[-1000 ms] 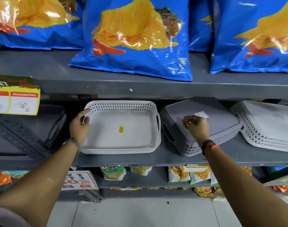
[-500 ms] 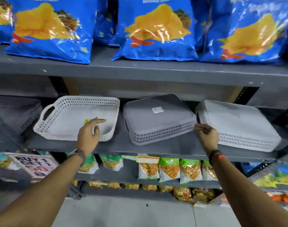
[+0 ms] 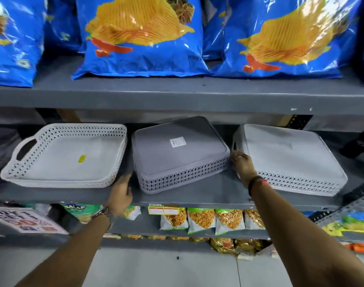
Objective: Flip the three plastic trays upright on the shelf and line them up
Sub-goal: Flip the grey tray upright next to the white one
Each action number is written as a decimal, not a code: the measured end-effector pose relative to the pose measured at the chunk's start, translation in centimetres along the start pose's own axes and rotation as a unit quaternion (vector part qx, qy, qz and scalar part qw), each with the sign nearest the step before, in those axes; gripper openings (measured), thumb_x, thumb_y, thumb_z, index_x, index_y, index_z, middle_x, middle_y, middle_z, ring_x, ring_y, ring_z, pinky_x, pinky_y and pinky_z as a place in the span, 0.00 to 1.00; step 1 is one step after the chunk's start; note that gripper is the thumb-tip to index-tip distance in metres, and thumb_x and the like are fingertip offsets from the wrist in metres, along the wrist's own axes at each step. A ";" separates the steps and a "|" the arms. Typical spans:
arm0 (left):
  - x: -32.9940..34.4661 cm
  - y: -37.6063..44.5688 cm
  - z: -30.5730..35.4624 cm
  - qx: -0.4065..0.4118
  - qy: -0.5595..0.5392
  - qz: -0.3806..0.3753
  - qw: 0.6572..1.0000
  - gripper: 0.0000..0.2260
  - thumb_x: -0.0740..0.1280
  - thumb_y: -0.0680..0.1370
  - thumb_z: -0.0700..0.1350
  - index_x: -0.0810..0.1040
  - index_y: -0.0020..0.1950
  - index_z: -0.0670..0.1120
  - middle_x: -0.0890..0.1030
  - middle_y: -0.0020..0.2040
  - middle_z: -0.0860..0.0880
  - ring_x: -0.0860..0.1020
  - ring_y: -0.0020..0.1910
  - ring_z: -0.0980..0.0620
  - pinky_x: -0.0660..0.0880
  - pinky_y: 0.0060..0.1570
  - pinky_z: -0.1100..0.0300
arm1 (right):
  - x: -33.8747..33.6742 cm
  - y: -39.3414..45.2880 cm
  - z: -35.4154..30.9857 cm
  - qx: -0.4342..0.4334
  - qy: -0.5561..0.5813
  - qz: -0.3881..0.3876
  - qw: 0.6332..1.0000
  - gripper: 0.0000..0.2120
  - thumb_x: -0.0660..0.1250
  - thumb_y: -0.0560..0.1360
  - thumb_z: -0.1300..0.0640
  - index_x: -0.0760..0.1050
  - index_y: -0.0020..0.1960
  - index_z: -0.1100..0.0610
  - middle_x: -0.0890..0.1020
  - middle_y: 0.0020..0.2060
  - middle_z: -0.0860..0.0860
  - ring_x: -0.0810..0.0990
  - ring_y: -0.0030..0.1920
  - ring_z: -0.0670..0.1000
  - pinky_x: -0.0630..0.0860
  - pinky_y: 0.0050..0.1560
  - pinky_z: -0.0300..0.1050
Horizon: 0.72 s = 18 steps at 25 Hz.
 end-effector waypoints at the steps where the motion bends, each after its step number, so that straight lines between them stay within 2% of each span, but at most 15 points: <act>1: 0.6 0.6 0.2 0.000 0.007 -0.003 1.000 0.26 0.57 0.71 0.25 0.65 0.69 0.34 0.67 0.70 0.33 0.66 0.69 0.35 0.61 0.69 0.51 | -0.1 -0.2 -0.7 0.019 0.025 0.013 0.999 0.06 0.62 0.70 0.56 0.77 0.37 0.55 0.79 0.38 0.54 0.76 0.42 0.55 0.76 0.47 0.53; 3: 1.7 1.4 0.0 0.000 0.019 -0.015 1.000 0.29 0.56 0.69 0.24 0.65 0.70 0.37 0.65 0.71 0.36 0.64 0.71 0.36 0.61 0.70 0.51 | 0.4 -0.4 -1.4 0.064 0.096 0.028 0.993 0.11 0.64 0.67 0.50 0.79 0.42 0.56 0.79 0.39 0.56 0.76 0.43 0.57 0.75 0.46 0.52; 5: 2.5 1.4 -0.5 0.002 0.019 -0.021 1.000 0.28 0.57 0.71 0.26 0.66 0.70 0.41 0.65 0.73 0.39 0.63 0.72 0.37 0.62 0.71 0.48 | 1.3 -0.2 -0.7 0.114 0.143 0.021 0.983 0.17 0.61 0.70 0.49 0.79 0.52 0.58 0.82 0.46 0.57 0.79 0.48 0.59 0.76 0.55 0.54; 6: 2.7 1.6 -0.7 0.004 0.013 -0.020 1.000 0.27 0.58 0.72 0.27 0.67 0.70 0.43 0.65 0.73 0.41 0.62 0.72 0.38 0.61 0.71 0.47 | 1.9 0.2 0.0 0.134 0.156 0.013 0.979 0.19 0.60 0.70 0.48 0.79 0.54 0.57 0.83 0.49 0.57 0.79 0.51 0.59 0.76 0.58 0.56; 8: 2.6 1.9 -0.7 0.003 -0.014 -0.011 1.000 0.24 0.60 0.73 0.29 0.70 0.67 0.43 0.65 0.73 0.42 0.63 0.72 0.39 0.61 0.71 0.46 | 2.0 1.5 1.9 0.160 0.150 0.024 0.975 0.21 0.63 0.63 0.44 0.81 0.50 0.54 0.84 0.51 0.56 0.80 0.53 0.59 0.75 0.60 0.61; 10: 2.3 2.6 -0.6 -0.009 -0.050 -0.002 0.999 0.22 0.64 0.72 0.29 0.73 0.65 0.43 0.67 0.72 0.42 0.64 0.71 0.40 0.61 0.71 0.46 | 1.0 6.3 5.9 0.141 0.138 0.021 0.980 0.24 0.62 0.57 0.43 0.82 0.48 0.52 0.84 0.52 0.56 0.80 0.55 0.60 0.75 0.58 0.66; 12: 2.1 3.2 -0.9 -0.020 -0.082 -0.007 0.996 0.28 0.67 0.70 0.30 0.69 0.68 0.43 0.69 0.71 0.43 0.66 0.70 0.44 0.62 0.71 0.47 | 0.0 9.9 8.7 0.137 0.160 0.050 0.976 0.23 0.60 0.58 0.44 0.81 0.47 0.52 0.84 0.53 0.55 0.81 0.54 0.59 0.76 0.56 0.66; 13: 2.0 3.1 -1.2 -0.032 -0.094 -0.007 0.995 0.31 0.68 0.69 0.29 0.67 0.70 0.44 0.70 0.70 0.44 0.68 0.70 0.45 0.63 0.71 0.47 | 0.4 9.0 8.2 0.150 0.174 0.060 0.971 0.21 0.60 0.60 0.45 0.81 0.46 0.53 0.84 0.51 0.56 0.81 0.52 0.58 0.77 0.55 0.65; 15: 1.5 2.6 -1.7 -0.063 -0.111 0.012 0.992 0.32 0.66 0.68 0.26 0.66 0.70 0.43 0.74 0.67 0.43 0.71 0.66 0.44 0.67 0.68 0.51 | 1.3 4.1 3.9 0.149 0.181 0.083 0.969 0.13 0.58 0.66 0.51 0.79 0.40 0.56 0.81 0.41 0.57 0.80 0.43 0.58 0.80 0.45 0.54; 16: 1.2 2.2 -1.7 -0.076 -0.120 0.027 0.989 0.30 0.65 0.68 0.26 0.67 0.69 0.42 0.76 0.64 0.41 0.73 0.64 0.44 0.68 0.65 0.53 | 1.5 1.6 1.5 0.135 0.179 0.097 0.970 0.12 0.57 0.70 0.55 0.77 0.37 0.57 0.79 0.36 0.57 0.78 0.38 0.57 0.78 0.36 0.45; 18: 0.0 1.5 -0.7 -0.084 -0.131 0.073 0.985 0.25 0.65 0.70 0.26 0.70 0.65 0.39 0.79 0.60 0.38 0.76 0.59 0.41 0.71 0.59 0.53 | 1.1 -1.1 -0.8 0.096 0.177 0.108 0.973 0.15 0.55 0.74 0.61 0.78 0.36 0.59 0.79 0.30 0.53 0.76 0.30 0.53 0.72 0.24 0.36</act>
Point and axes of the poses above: each hand's wrist, its own y-axis towards the middle knuckle, its own x-axis out of the palm, z = x × y, the point moved 8 cm from there along y, towards the middle knuckle
